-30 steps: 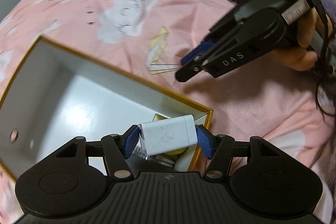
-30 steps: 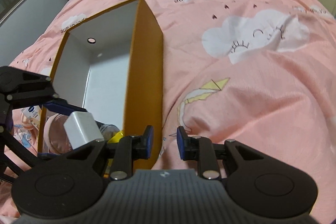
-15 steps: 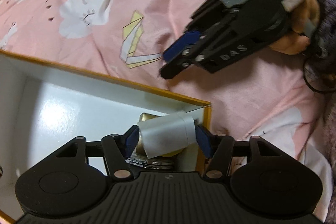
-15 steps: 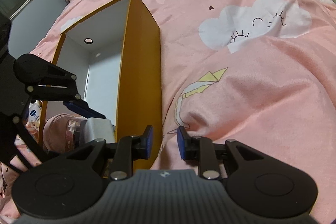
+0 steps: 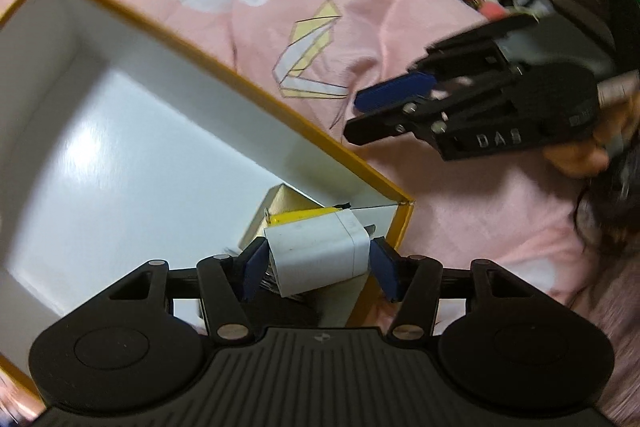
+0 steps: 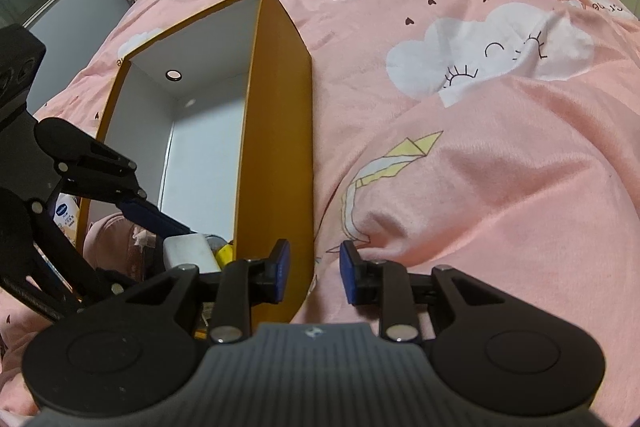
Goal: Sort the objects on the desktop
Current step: 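Lower the charger into the orange box and open the left tool while the right tool withdraws, then move both tools back from the orange box toward the item pile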
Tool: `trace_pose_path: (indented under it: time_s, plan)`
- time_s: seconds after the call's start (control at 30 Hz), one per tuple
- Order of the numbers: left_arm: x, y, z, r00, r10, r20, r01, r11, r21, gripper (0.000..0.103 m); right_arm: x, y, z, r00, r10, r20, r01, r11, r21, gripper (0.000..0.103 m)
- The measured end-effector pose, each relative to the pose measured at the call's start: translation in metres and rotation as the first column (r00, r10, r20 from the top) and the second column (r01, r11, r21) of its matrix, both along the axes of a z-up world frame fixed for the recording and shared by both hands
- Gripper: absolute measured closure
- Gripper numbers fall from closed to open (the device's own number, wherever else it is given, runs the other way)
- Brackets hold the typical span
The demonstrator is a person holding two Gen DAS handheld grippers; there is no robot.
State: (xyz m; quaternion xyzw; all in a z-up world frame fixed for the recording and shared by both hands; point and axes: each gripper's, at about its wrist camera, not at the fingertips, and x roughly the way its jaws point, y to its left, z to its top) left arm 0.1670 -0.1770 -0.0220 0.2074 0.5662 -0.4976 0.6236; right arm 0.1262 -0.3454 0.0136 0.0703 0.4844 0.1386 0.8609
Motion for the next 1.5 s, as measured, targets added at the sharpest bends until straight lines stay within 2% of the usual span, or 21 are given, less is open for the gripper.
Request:
trace_pose_path:
  time_s: [0.1, 0.2, 0.3, 0.43, 0.5, 0.57, 0.63, 0.67, 0.83, 0.93, 1.07, 1.13, 1.33, 1.43, 1.5]
  plan:
    - [0.005, 0.005, -0.002, 0.988, 0.135, -0.071, -0.134, 0.991, 0.019, 0.039, -0.001, 0.000, 0.000, 1.000, -0.003, 0.002, 0.003, 1.000, -0.002, 0.073]
    - [0.014, 0.016, -0.008, 0.941, 0.287, -0.180, -0.285, 0.958, 0.035, 0.039, -0.002, 0.000, -0.001, 1.000, -0.007, 0.005, 0.007, 1.000, 0.000, 0.073]
    - [0.020, 0.030, -0.015, 0.870, 0.411, -0.273, -0.408, 0.910, 0.071, 0.039, -0.003, 0.000, 0.000, 1.000, -0.006, 0.008, 0.006, 1.000, -0.002, 0.073]
    - [0.023, 0.048, -0.029, 0.738, 0.549, -0.392, -0.556, 0.824, 0.107, 0.039, -0.003, 0.001, -0.001, 1.000, -0.007, 0.011, 0.007, 1.000, 0.001, 0.072]
    - [0.021, 0.054, -0.033, 0.698, 0.581, -0.418, -0.598, 0.794, 0.106, 0.039, -0.004, 0.002, 0.000, 1.000, -0.005, 0.013, 0.005, 1.000, 0.005, 0.072]
    - [0.021, 0.060, -0.038, 0.647, 0.616, -0.448, -0.645, 0.757, 0.109, 0.040, -0.004, 0.003, 0.000, 1.000, -0.001, 0.015, 0.001, 1.000, 0.005, 0.072]
    - [0.021, 0.063, -0.043, 0.600, 0.628, -0.495, -0.673, 0.731, 0.111, 0.041, -0.006, 0.005, 0.001, 1.000, 0.000, 0.019, 0.000, 1.000, 0.001, 0.072]
    - [0.020, 0.064, -0.043, 0.592, 0.634, -0.497, -0.684, 0.722, 0.108, 0.041, -0.006, 0.005, 0.001, 1.000, 0.001, 0.021, -0.001, 1.000, -0.001, 0.072]
    - [0.014, 0.070, -0.034, 0.601, 0.632, -0.490, -0.698, 0.713, 0.064, 0.041, -0.010, 0.004, 0.005, 0.999, -0.002, 0.037, 0.002, 1.000, -0.001, 0.072]
    - [0.008, 0.069, -0.030, 0.616, 0.639, -0.460, -0.703, 0.710, 0.044, 0.048, -0.013, 0.005, 0.007, 0.999, -0.003, 0.046, 0.003, 1.000, -0.001, 0.072]
    - [0.003, 0.073, -0.027, 0.612, 0.655, -0.444, -0.722, 0.692, 0.026, 0.051, -0.018, 0.010, 0.011, 0.998, 0.004, 0.055, -0.004, 1.000, 0.002, 0.072]
    - [-0.001, 0.075, -0.021, 0.619, 0.660, -0.425, -0.727, 0.687, 0.008, 0.051, -0.021, 0.012, 0.015, 0.998, 0.013, 0.069, -0.013, 1.000, 0.000, 0.072]
    - [-0.026, 0.087, 0.019, 0.686, 0.676, -0.269, -0.714, 0.698, -0.065, 0.051, -0.034, 0.022, 0.033, 0.992, 0.043, 0.121, -0.042, 0.999, -0.016, 0.071]
    - [-0.043, 0.098, 0.041, 0.702, 0.694, -0.161, -0.711, 0.695, -0.102, 0.051, -0.042, 0.031, 0.041, 0.988, 0.062, 0.141, -0.061, 0.998, -0.016, 0.068]
    - [-0.058, 0.105, 0.054, 0.704, 0.706, -0.079, -0.709, 0.692, -0.136, 0.051, -0.048, 0.039, 0.046, 0.984, 0.079, 0.157, -0.078, 0.997, -0.014, 0.067]
